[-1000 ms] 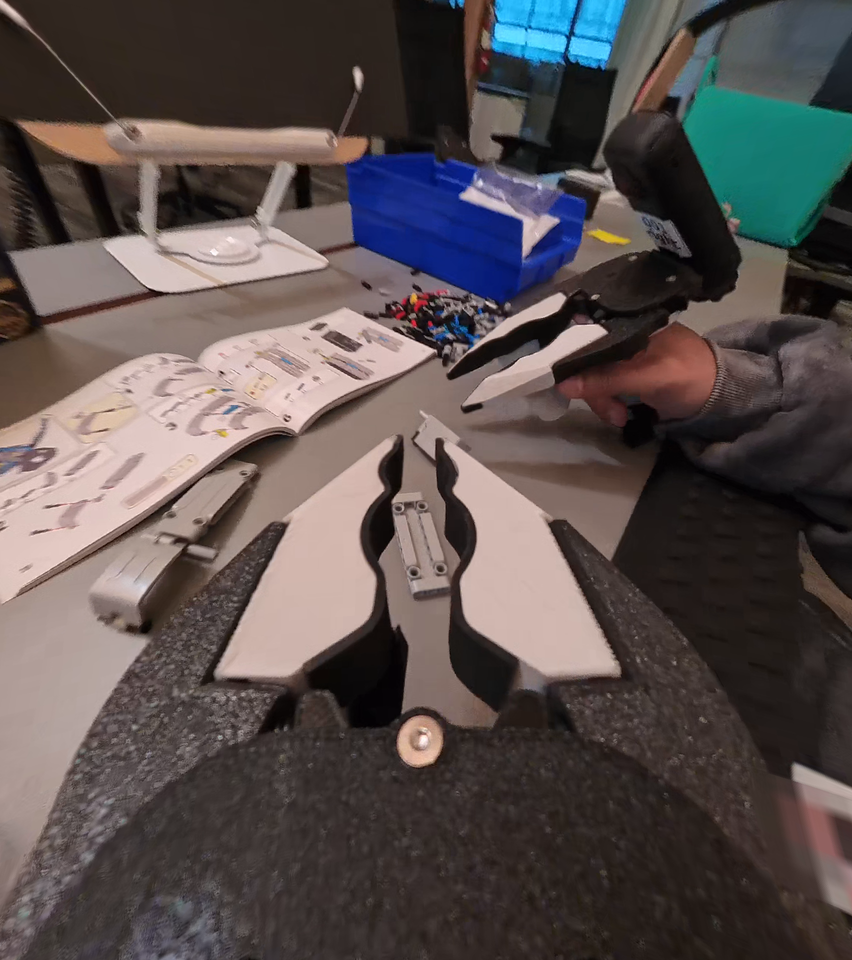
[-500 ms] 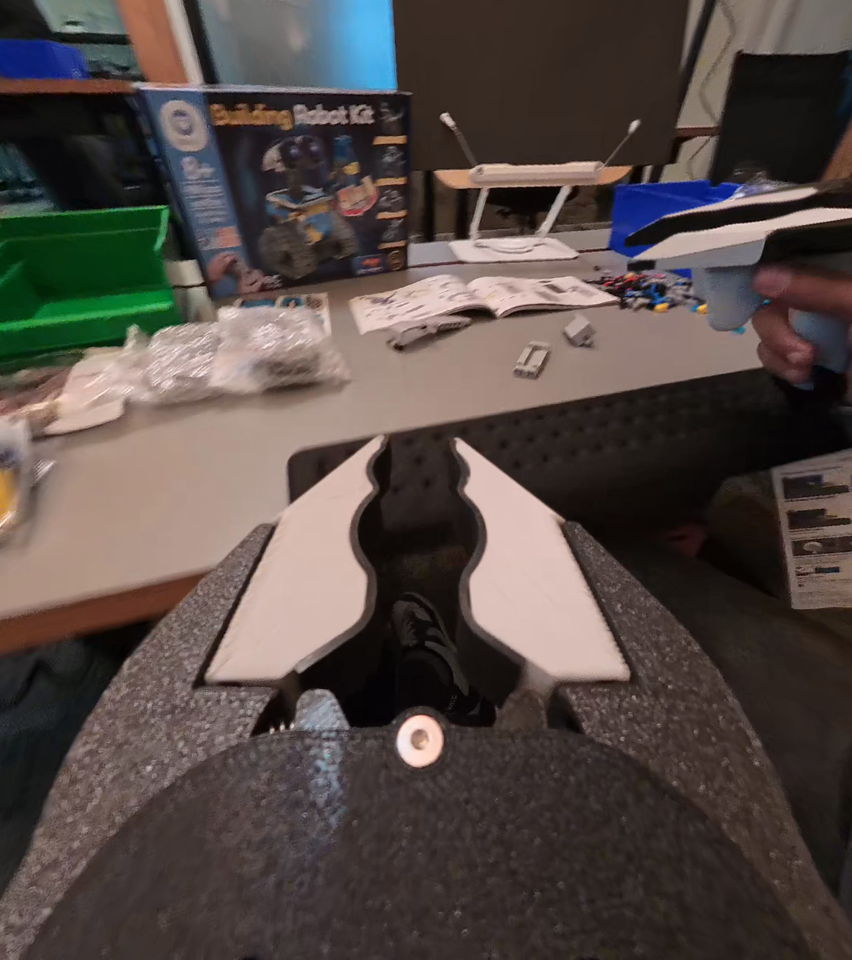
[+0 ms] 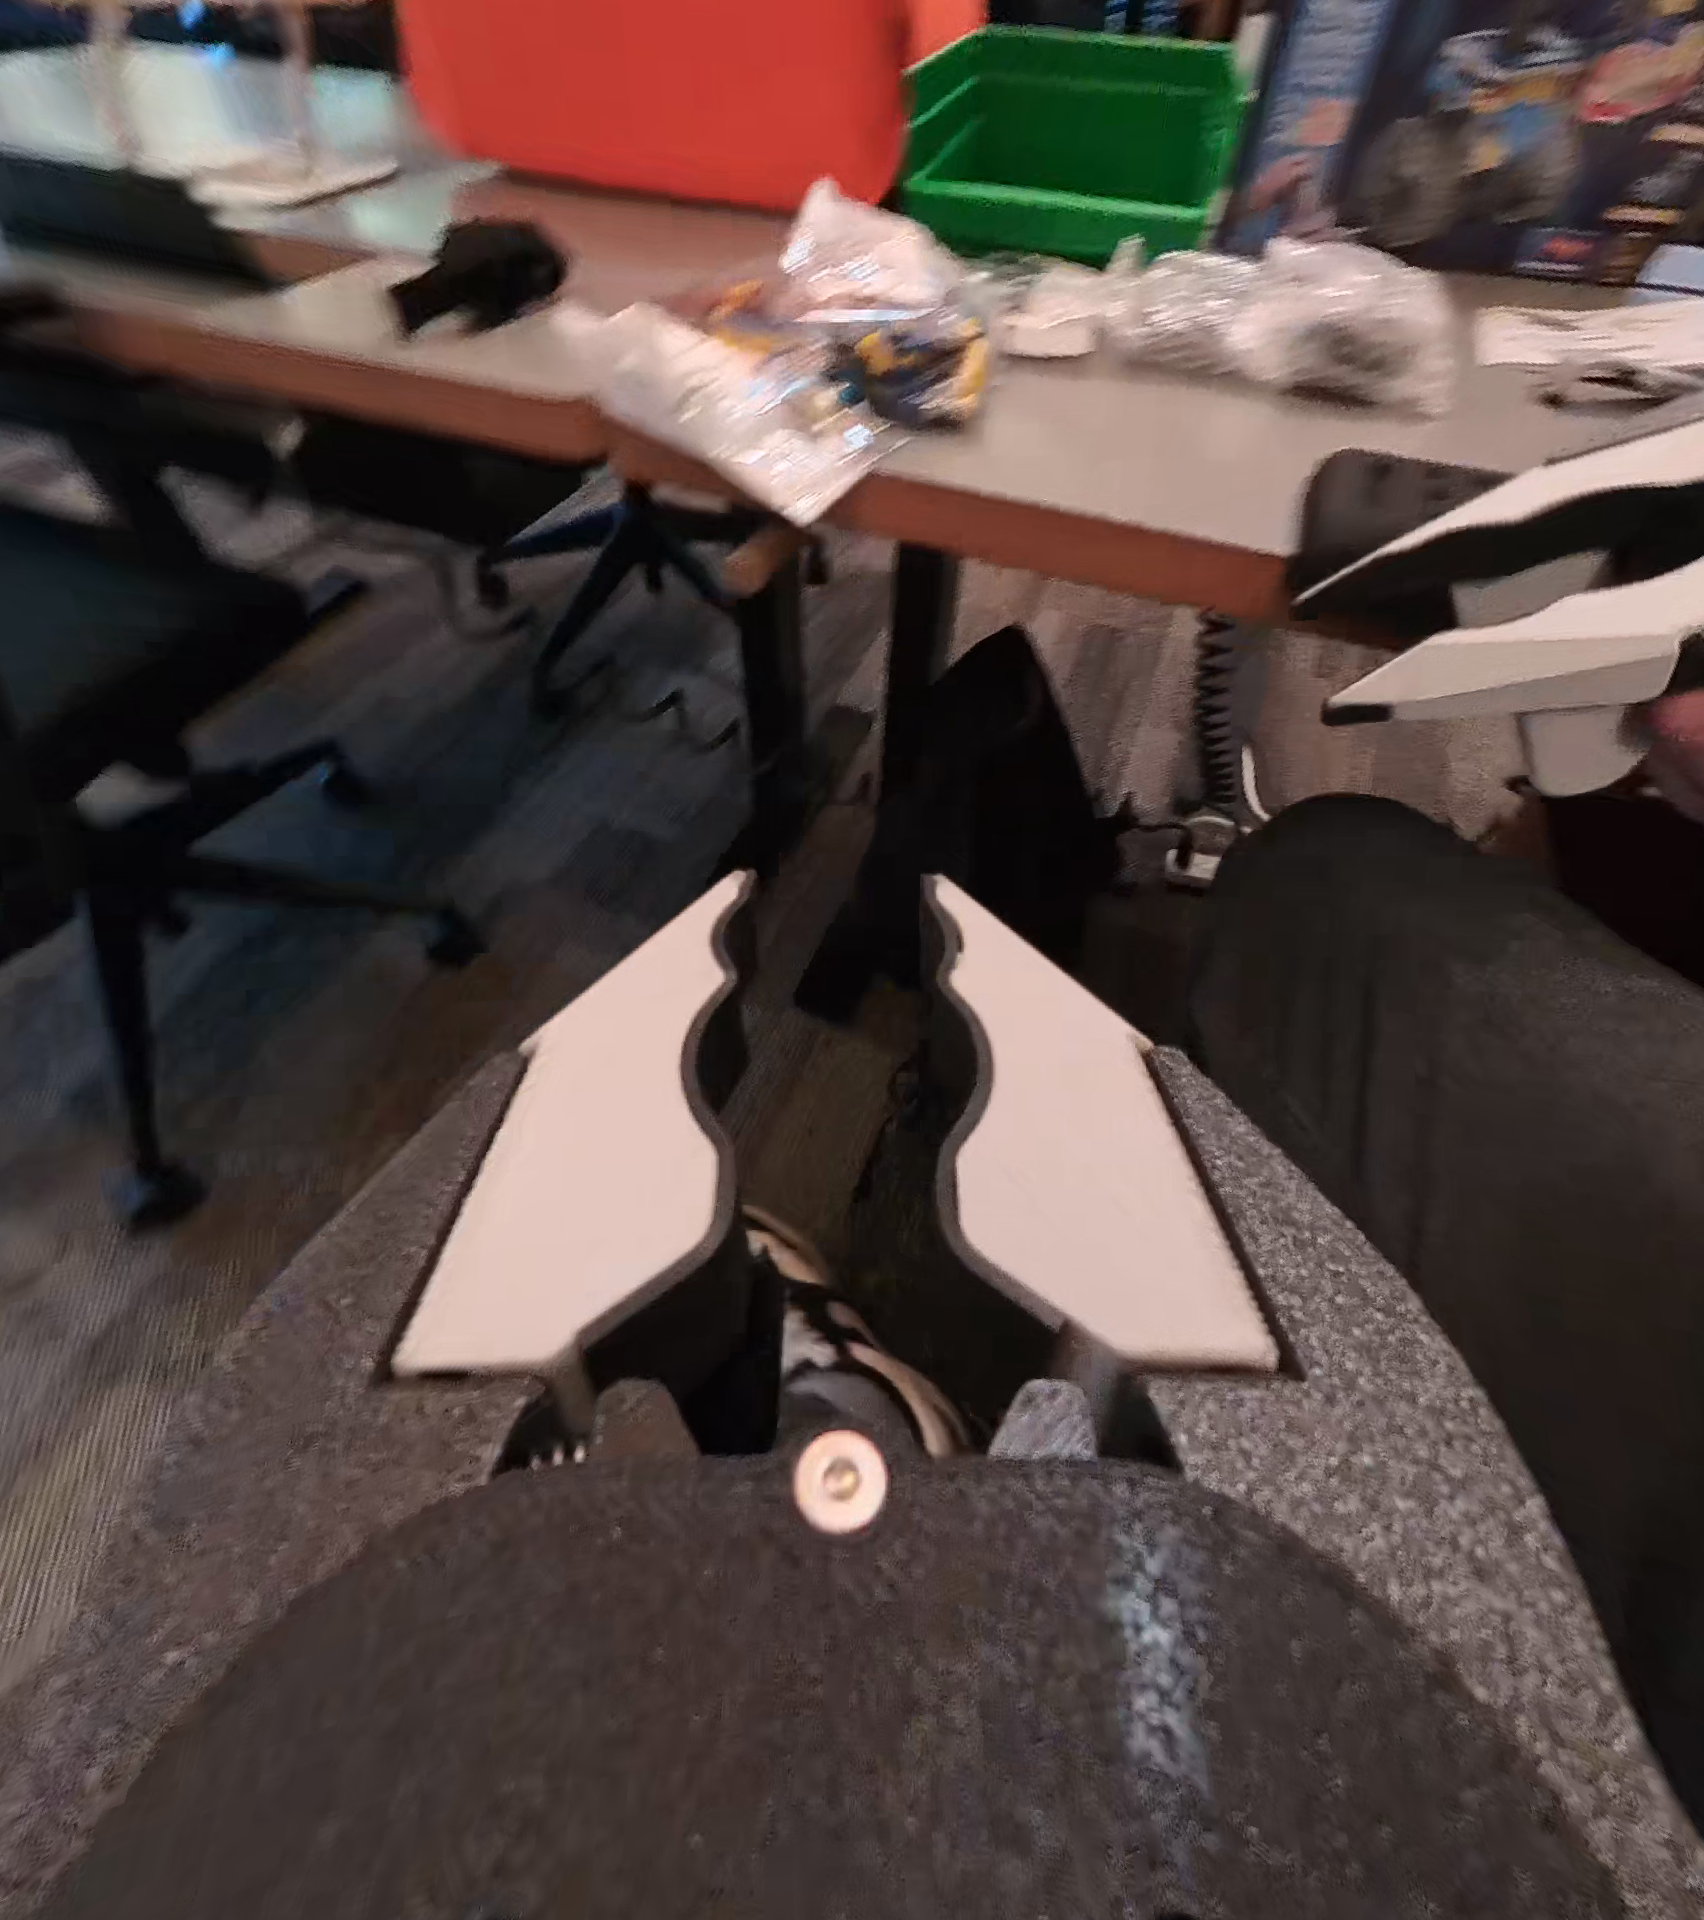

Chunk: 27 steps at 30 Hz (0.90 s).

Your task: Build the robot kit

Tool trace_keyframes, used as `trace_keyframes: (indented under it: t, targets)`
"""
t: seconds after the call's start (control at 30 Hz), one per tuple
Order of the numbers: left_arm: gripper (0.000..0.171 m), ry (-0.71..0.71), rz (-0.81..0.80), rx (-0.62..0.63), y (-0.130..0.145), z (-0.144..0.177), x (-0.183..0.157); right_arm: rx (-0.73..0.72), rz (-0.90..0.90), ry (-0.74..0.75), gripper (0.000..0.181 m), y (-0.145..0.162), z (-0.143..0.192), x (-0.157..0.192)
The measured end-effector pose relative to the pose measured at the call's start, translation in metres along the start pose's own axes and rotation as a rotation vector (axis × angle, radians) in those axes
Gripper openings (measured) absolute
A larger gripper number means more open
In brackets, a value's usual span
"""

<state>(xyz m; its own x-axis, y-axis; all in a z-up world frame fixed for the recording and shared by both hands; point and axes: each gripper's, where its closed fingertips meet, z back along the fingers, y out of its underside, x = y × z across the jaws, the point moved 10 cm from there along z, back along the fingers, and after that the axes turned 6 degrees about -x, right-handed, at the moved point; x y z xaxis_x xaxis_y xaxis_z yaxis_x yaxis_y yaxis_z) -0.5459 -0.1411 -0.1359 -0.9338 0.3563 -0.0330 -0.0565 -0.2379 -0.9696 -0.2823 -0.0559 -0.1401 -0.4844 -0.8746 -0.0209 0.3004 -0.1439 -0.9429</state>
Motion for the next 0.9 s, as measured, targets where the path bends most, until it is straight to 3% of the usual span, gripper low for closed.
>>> trace_keyframes:
  t: [0.23,0.33,0.4,0.5,0.57,0.6,0.63,0.67,0.7,0.73,0.8,0.9]
  targets:
    - [0.032,-0.274,0.331,0.156,0.039,0.088,0.048,0.115,0.005,-0.289,0.041,-0.005,-0.094,0.038]
    - [0.031,-0.457,0.259,0.190,0.057,0.121,0.077,0.251,-0.031,-0.445,0.045,0.010,-0.133,0.058]
    - [0.034,-0.577,0.235,0.288,0.079,0.149,0.103,0.332,-0.033,-0.497,0.049,0.022,-0.155,0.068]
    - [0.035,-0.750,0.310,0.374,0.127,0.199,0.135,0.292,0.029,-0.475,0.059,0.039,-0.180,0.071]
    - [0.040,-0.824,0.465,0.403,0.163,0.223,0.153,0.275,0.173,-0.349,0.067,0.052,-0.191,0.060]
    - [0.042,-0.853,0.568,0.408,0.180,0.231,0.162,0.258,0.223,-0.242,0.057,0.060,-0.198,0.050]
    - [0.043,-0.884,0.706,0.367,0.196,0.235,0.169,0.241,0.205,-0.158,0.047,0.071,-0.204,0.041]
    - [0.043,-0.892,0.891,0.229,0.210,0.233,0.174,0.259,0.114,-0.139,0.042,0.083,-0.210,0.038]
    - [0.044,-0.800,1.045,0.097,0.222,0.228,0.173,0.326,0.001,-0.181,0.043,0.097,-0.216,0.039]
    - [0.039,-0.771,1.108,0.055,0.234,0.227,0.169,0.385,-0.046,-0.216,0.045,0.105,-0.222,0.039]
    - [0.037,-0.844,1.161,0.033,0.249,0.242,0.170,0.461,-0.005,-0.154,0.050,0.085,-0.246,0.026]
    - [0.040,-0.886,1.051,0.339,0.230,0.271,0.204,0.543,-0.032,-0.100,0.051,0.005,-0.286,0.012]
